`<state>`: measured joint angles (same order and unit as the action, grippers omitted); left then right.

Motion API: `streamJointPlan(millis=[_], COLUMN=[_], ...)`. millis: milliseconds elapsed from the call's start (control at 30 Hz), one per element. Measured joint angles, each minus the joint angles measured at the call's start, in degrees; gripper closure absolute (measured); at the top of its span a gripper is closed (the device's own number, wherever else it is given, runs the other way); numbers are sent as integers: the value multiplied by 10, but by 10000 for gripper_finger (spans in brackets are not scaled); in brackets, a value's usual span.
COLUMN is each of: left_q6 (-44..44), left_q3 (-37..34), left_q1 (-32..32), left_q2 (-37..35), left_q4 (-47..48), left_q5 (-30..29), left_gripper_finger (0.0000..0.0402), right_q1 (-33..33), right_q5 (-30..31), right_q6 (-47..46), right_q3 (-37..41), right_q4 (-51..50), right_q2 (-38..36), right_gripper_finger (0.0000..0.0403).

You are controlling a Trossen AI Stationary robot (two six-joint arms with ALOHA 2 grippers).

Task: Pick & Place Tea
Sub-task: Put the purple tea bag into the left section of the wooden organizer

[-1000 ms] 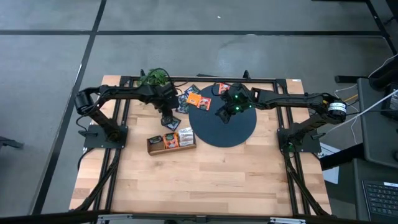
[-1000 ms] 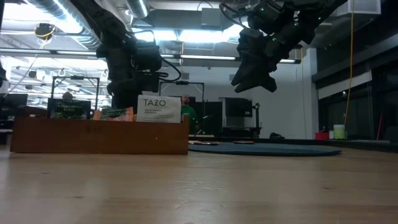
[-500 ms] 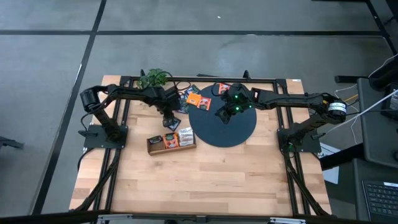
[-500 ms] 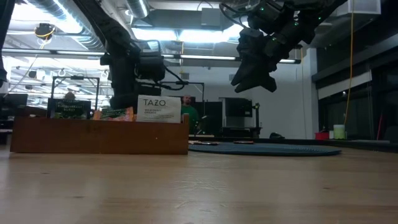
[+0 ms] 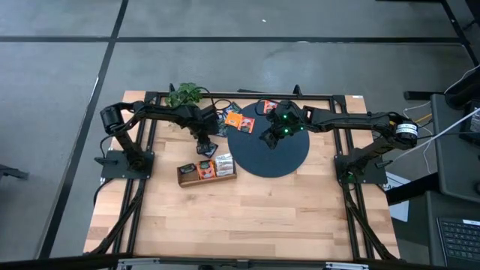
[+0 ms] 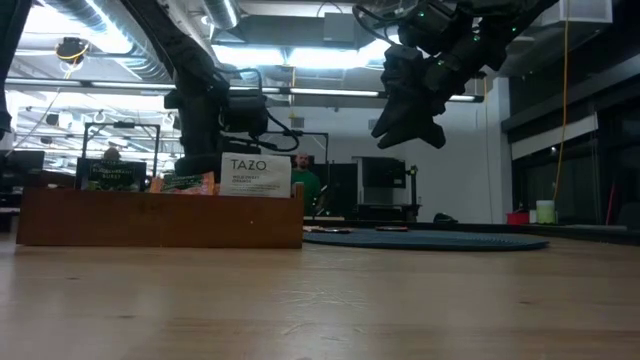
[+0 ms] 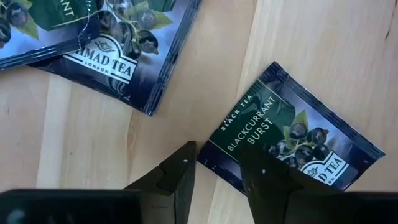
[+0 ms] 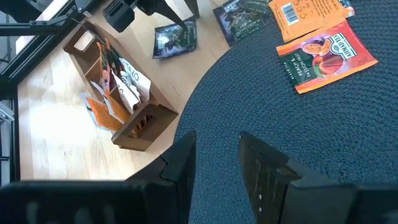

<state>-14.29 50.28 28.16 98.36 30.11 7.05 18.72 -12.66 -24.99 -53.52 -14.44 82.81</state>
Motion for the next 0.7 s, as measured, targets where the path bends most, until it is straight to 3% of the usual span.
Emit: streamJointPlan(millis=[133,300,700], left_q6=[-6,2,51], left_q3=[0,0,5], left_q1=[0,0,5], left_q2=[1,1,-11], left_q4=[6,10,19], left_q5=[-4,-6,-1], left_gripper_finger=[316,388,400], right_q1=[0,0,0], right_q5=[0,0,0], right_q6=[0,0,2], right_q3=[0,0,0], right_q4=[0,0,0], right_q2=[0,0,0], right_gripper_finger=[281,281,281])
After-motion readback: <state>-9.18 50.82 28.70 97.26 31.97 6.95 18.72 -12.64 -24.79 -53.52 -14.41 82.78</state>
